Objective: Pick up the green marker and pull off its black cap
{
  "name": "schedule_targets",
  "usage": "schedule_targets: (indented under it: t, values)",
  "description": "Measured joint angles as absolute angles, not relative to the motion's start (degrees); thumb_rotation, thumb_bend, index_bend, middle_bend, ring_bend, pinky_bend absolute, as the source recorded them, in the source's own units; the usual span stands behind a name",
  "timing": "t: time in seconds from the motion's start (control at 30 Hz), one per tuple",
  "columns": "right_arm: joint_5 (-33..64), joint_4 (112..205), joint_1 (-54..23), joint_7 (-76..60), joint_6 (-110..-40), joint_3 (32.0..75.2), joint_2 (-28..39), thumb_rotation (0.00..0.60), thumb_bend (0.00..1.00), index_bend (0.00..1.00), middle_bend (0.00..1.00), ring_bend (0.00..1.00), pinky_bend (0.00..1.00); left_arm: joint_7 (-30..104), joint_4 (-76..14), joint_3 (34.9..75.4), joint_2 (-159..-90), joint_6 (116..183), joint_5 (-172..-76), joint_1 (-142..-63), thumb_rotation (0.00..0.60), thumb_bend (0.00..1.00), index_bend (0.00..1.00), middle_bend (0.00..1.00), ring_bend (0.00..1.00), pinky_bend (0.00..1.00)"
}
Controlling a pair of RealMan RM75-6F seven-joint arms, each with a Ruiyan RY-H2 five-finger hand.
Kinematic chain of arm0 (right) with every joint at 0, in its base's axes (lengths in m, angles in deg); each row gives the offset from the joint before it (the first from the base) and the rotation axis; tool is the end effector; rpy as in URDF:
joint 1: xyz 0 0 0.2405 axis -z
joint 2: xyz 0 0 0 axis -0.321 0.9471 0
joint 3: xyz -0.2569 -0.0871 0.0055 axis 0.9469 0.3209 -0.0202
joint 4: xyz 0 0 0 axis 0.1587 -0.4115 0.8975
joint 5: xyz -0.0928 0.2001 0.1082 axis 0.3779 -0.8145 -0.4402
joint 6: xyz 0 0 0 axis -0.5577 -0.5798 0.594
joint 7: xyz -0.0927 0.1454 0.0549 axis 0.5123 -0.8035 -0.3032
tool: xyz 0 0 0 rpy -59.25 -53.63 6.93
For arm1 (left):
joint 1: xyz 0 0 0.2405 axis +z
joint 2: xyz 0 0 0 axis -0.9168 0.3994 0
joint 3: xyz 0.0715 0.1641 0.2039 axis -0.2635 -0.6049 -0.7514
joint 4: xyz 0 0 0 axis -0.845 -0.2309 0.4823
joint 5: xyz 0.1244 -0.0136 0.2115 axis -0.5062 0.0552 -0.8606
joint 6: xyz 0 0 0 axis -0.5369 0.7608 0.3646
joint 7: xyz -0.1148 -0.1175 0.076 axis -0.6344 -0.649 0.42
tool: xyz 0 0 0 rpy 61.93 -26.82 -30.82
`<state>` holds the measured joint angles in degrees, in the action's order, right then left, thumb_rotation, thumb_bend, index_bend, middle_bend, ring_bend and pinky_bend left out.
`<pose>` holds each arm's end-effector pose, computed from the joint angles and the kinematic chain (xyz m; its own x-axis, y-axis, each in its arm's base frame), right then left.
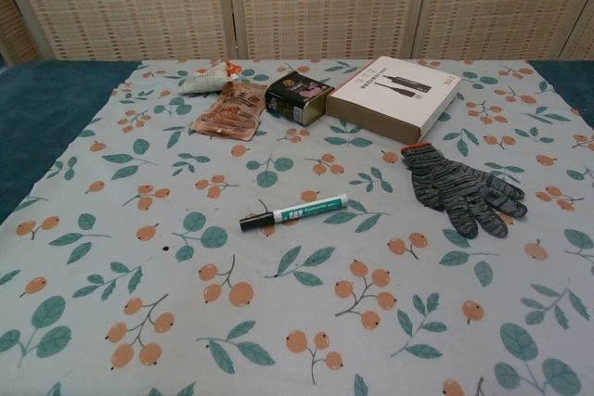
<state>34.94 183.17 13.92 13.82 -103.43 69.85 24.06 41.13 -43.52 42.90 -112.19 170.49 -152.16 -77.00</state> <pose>-0.3291 -0.1813 0.1186 0.5949 -0.0627 0.8014 -0.7992 0.0600 0.5980 -0.3331 0.2261 0.0793 0.4929 0.0709 0.8672 0.8633 -0.1646 -0.4772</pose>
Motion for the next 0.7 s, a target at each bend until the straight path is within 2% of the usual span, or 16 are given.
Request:
schedule_targets:
  t: [0.3,0.33,0.4,0.47,0.7]
  values:
    - [39.35,181.88,12.11,12.35,-99.98,68.37,20.23,0.6,0.2,0.0,0.0,0.0,0.0,40.72,-43.42,43.7,-111.97,170.56,-152.66,-76.49,0.6,0.37,0.0,0.0,0.0,0.02]
    - [39.62,182.12,11.02,12.87,-98.35,67.89,19.19,0.6,0.2,0.0,0.01,0.0,0.0,40.48,-43.5,43.84,-111.91,170.6,-152.67,-76.48,0.6,0.37,0.0,0.0,0.0,0.02]
    - [39.83,182.89,8.91,14.57,-95.3,66.85,17.09,0.6,0.2,0.03,0.09,0.0,0.0,40.04,-43.45,44.03,-111.82,170.46,-152.91,-76.53,0.6,0.37,0.0,0.0,0.0,0.02]
    - [40.0,183.7,6.12,17.95,-91.86,65.24,13.56,0.6,0.2,0.08,0.16,0.0,0.0,39.97,-43.43,43.97,-111.78,169.97,-153.15,-76.61,0.6,0.37,0.0,0.0,0.0,0.02]
    - [37.14,180.76,-4.24,32.07,-80.64,58.57,-3.47,0.6,0.2,0.26,0.27,0.0,0.0,39.39,-43.47,43.99,-111.51,169.95,-153.93,-76.39,0.6,0.37,0.0,0.0,0.0,0.02]
